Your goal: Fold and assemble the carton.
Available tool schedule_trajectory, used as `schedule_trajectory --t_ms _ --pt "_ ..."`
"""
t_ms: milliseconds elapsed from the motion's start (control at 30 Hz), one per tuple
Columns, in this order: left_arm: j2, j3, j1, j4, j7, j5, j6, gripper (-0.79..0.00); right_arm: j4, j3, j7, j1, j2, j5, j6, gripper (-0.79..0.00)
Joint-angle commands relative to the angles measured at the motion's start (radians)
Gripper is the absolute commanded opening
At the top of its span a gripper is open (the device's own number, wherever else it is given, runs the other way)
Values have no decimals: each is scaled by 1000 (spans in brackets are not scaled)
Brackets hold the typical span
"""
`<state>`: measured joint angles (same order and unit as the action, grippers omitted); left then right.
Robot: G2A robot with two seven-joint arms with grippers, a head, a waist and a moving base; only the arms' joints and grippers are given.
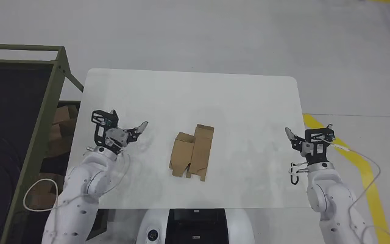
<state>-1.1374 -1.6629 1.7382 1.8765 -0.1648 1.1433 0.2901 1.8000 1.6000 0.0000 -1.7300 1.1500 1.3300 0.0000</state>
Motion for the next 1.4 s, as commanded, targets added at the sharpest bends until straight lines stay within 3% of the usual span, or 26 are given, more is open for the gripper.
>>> schedule_trajectory --t_ms 0,167,233,300,633,800,1100,1300,1367 --pt "8 -33 3 5 -85 -94 131 0 0 0 0 0 0 0 0 0" --pt "27 -97 25 6 -252 -305 355 0 0 0 0 0 0 0 0 0" --pt "34 -110 25 4 -341 -401 388 0 0 0 0 0 0 0 0 0" --pt "39 -121 17 32 -401 -403 374 0 0 0 0 0 0 0 0 0" --pt "39 -121 17 32 -401 -403 374 0 0 0 0 0 0 0 0 0" --pt "40 -79 -6 5 -413 -533 357 0 0 0 0 0 0 0 0 0" --pt "63 -7 -112 -59 -790 -832 254 0 0 0 0 0 0 0 0 0" --pt "77 45 -174 -107 -969 -892 187 0 0 0 0 0 0 0 0 0" --pt "78 45 -177 -107 -972 -891 185 0 0 0 0 0 0 0 0 0"
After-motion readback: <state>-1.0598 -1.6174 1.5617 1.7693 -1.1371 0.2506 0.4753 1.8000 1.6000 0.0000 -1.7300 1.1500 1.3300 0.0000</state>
